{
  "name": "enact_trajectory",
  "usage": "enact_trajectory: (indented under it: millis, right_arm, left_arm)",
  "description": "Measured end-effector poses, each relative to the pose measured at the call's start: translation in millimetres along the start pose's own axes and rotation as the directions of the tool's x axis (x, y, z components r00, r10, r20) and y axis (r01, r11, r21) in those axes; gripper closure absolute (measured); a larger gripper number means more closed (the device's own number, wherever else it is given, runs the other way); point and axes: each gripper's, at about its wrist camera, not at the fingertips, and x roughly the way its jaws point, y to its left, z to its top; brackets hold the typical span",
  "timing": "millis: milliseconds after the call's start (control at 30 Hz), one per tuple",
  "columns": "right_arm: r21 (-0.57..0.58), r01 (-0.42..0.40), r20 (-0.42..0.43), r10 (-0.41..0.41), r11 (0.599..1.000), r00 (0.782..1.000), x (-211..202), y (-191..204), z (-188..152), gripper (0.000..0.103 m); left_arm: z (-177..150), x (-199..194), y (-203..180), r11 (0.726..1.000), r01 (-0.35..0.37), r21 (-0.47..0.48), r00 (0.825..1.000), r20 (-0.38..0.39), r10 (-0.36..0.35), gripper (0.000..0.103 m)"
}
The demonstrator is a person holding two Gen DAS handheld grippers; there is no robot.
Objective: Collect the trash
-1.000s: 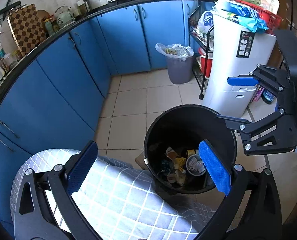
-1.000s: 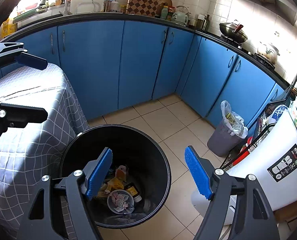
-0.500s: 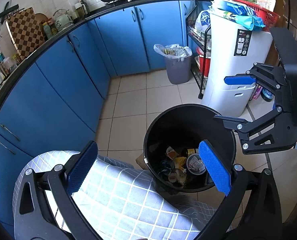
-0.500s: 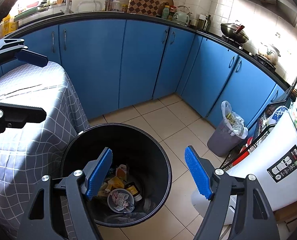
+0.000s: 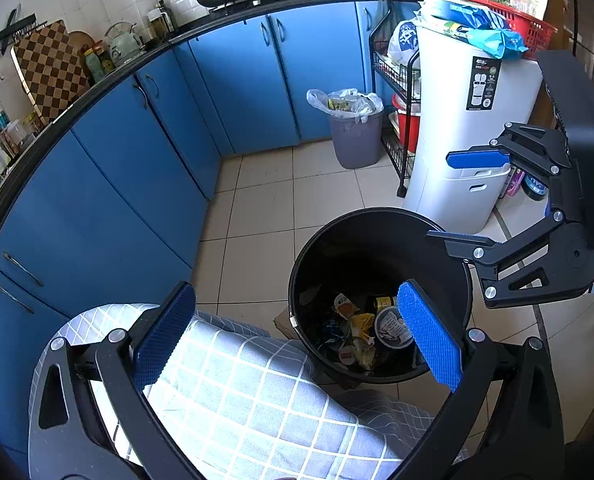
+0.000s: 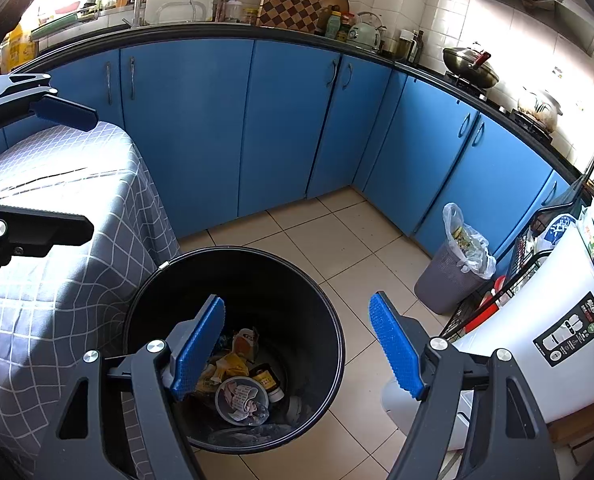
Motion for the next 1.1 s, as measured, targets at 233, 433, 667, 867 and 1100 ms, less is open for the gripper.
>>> enact_trajectory:
  millis: [233,433,667,867,1100]
  right_arm:
    - [0.000,0.000,-0.003,0.000,1.000,1.000,0.0,-0.2,0.1,0.030]
    - [0.003,-0.001,-0.011,0.001,1.000,1.000,1.4,-0.2,-1.6,0.030]
    - [0.006,-0.001,-0.011,0.002,1.000,1.000,1.7,-0.3,-2.1,0.030]
    - [0.006,-0.003,-0.011,0.003,1.000,1.000,1.6,-0.3,-2.0,0.030]
    - [0.007,-0.003,-0.011,0.003,1.000,1.000,1.9,0.1,-2.2,0.030]
  left_arm:
    - [-2.7,-0.4,-0.8,1.000,-0.004,0.015,1.000,-0.001,0.004,0.004]
    - [-2.4,-0.6,-1.6,1.000,-0.003,0.020,1.000,0.001,0.003,0.004]
    - [-2.3,-2.9,-2.0,1.000,0.003,0.030,1.000,0.006,-0.004,0.004]
    - [-1.8,-3.8,-3.5,0.999,0.006,0.039,1.000,0.008,-0.006,0.004]
    - [-1.3,-4.0,-3.7,0.999,0.005,0.040,1.000,0.007,-0.005,0.004]
